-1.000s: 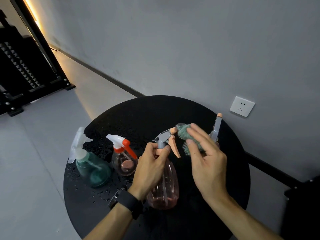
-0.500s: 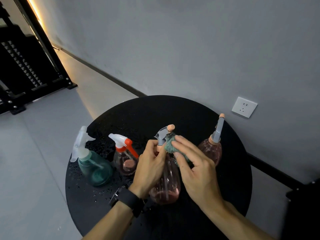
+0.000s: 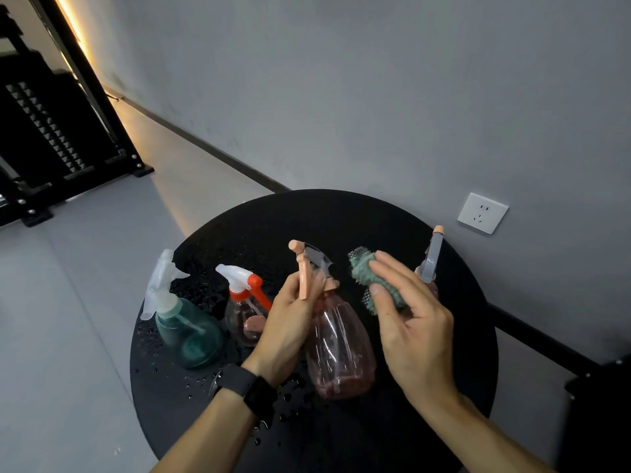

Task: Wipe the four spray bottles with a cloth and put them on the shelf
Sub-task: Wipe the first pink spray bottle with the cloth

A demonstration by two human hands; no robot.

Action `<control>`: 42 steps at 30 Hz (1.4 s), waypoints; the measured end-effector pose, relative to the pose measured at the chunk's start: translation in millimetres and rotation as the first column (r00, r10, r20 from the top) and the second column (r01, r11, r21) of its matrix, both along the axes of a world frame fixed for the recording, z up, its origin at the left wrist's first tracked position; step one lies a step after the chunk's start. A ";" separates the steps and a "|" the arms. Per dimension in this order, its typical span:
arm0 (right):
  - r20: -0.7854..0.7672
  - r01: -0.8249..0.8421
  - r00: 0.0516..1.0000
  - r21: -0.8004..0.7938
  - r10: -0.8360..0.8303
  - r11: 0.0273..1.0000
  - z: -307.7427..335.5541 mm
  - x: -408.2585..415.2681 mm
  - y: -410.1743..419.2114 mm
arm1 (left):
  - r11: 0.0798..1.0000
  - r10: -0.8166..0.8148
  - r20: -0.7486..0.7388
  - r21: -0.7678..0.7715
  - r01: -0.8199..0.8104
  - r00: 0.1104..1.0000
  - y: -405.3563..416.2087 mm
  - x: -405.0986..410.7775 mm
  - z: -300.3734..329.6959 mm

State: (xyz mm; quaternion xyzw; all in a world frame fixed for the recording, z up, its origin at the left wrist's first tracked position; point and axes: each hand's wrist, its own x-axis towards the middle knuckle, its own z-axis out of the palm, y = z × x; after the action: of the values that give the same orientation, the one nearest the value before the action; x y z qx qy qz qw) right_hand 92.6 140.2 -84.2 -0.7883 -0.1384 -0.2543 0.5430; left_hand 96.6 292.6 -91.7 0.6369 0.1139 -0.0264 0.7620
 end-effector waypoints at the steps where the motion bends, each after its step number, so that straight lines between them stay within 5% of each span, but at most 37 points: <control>1: -0.012 0.006 1.000 0.014 -0.006 1.000 -0.1 2.2 -0.6 | 0.999 -0.006 -0.007 -0.049 0.006 1.000 -0.1 0.7 0.4; 6: 0.027 -0.020 0.999 -0.011 0.020 1.000 2.8 9.7 4.2 | 0.954 -0.170 0.020 -0.247 0.170 0.985 -5.9 -2.4 6.0; 13: 0.145 -0.155 0.971 -0.225 0.191 0.962 3.8 13.6 18.1 | 0.966 -0.259 0.053 -0.014 0.260 0.964 -13.0 -10.1 6.2; 17: 0.069 -0.211 0.967 -0.320 0.245 0.923 -2.4 18.4 11.2 | 0.971 -0.217 0.046 -0.096 0.221 0.975 -10.0 -9.6 7.9; 29: 0.018 -0.213 0.973 -0.293 0.229 0.932 -8.0 12.2 -2.4 | 0.936 -0.160 0.049 -0.309 0.168 0.986 -7.6 -3.7 11.7; 36: 0.027 -0.289 0.951 -0.282 0.309 0.915 -6.7 10.0 -9.0 | 0.950 -0.098 0.022 -0.296 0.100 0.995 -3.6 0.6 10.4; 42: 0.150 -0.154 0.970 -0.226 0.190 0.962 0.3 12.9 -3.9 | 0.954 -0.138 0.060 -0.261 0.149 0.989 -6.2 -0.2 10.7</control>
State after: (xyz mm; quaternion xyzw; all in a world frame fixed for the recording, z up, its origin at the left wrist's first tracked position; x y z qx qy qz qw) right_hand 105.5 136.3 -83.8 -0.8020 -0.2787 -0.2562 0.4620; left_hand 96.4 286.3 -81.0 0.5363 0.0471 -0.0835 0.8386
